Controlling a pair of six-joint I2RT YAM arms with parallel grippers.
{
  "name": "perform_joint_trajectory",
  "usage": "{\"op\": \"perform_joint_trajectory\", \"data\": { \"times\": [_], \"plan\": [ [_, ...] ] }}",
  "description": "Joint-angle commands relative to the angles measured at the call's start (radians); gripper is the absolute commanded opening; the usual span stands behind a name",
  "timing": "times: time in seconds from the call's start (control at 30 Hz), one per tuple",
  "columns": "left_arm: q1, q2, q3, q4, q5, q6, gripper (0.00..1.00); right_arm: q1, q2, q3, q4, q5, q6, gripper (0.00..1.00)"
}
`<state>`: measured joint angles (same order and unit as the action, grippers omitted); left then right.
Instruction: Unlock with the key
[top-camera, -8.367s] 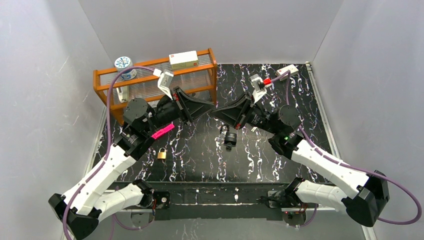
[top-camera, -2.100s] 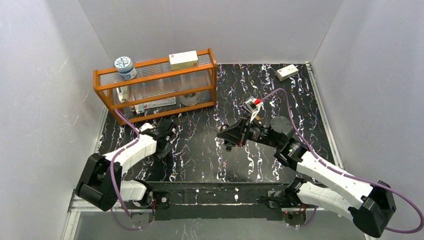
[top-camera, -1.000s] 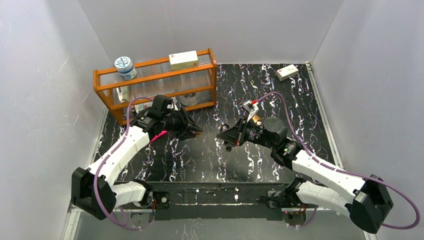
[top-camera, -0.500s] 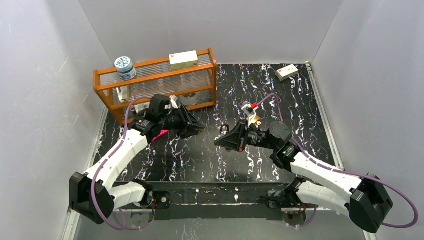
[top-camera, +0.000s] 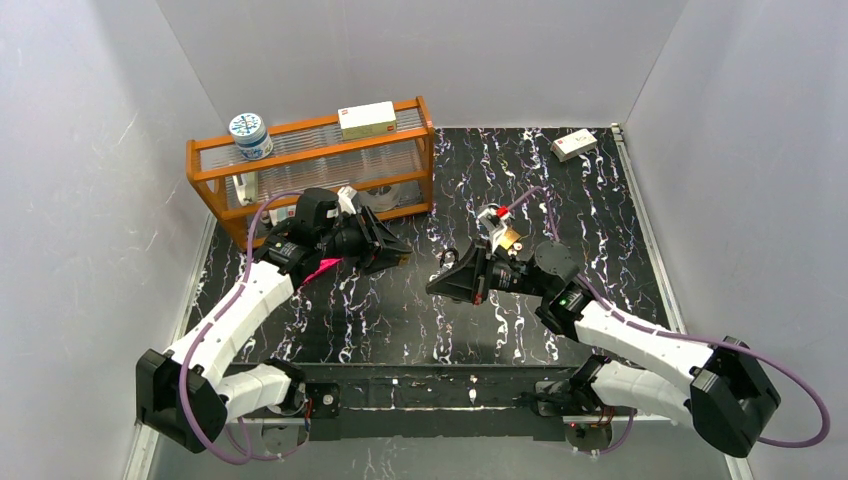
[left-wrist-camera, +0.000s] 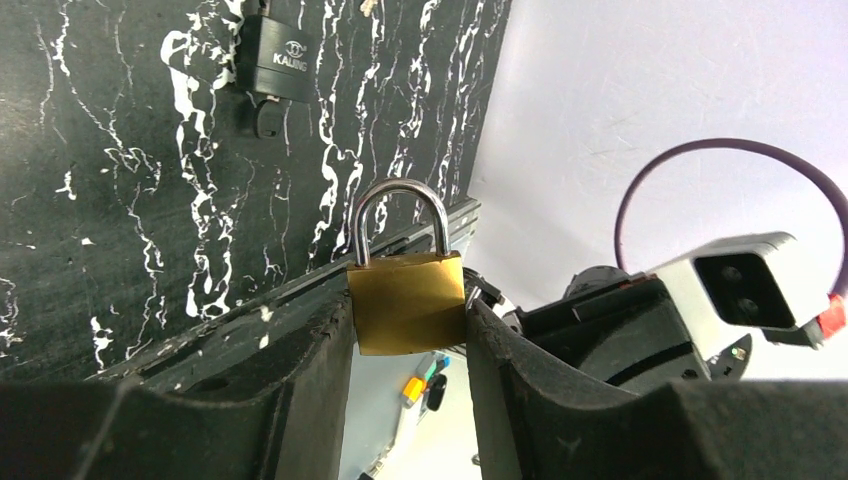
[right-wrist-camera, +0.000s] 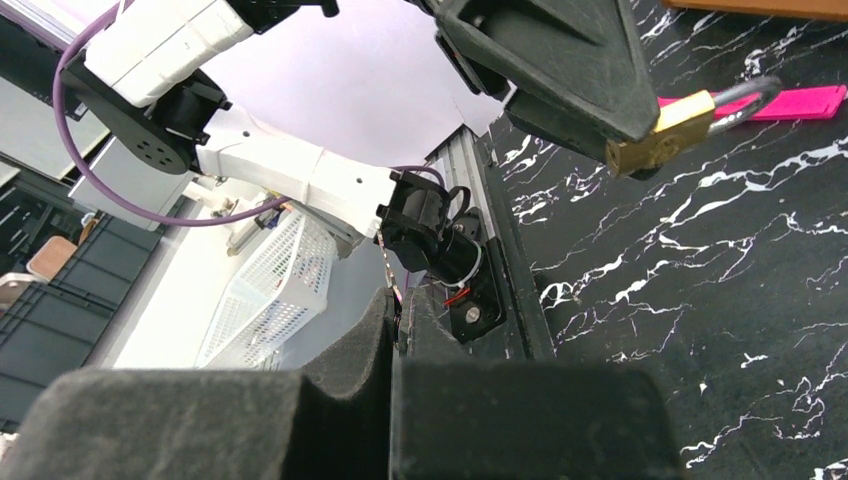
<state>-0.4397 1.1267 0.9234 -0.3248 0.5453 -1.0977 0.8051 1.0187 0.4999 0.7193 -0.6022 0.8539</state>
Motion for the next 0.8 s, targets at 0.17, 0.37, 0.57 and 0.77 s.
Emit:
{"op": "perform_joint_trajectory", "data": {
  "times": [0.17,0.37,0.57,0.77],
  "plan": [
    [0.007,-0.045,-0.029,0.071,0.052,-0.053,0.00,-0.001,0.085,0.114,-0.161,0.085,0.042,0.01],
    [0.007,-0.070,-0.040,0.080,-0.032,-0.069,0.00,0.009,0.158,0.144,-0.175,0.166,0.162,0.01],
    [0.007,-0.098,-0.050,0.082,-0.112,-0.089,0.00,0.023,0.207,0.220,-0.297,0.227,0.146,0.01],
    [0.007,-0.150,-0.069,0.074,-0.232,-0.085,0.00,0.031,0.259,0.245,-0.273,0.214,0.194,0.01]
  ]
}}
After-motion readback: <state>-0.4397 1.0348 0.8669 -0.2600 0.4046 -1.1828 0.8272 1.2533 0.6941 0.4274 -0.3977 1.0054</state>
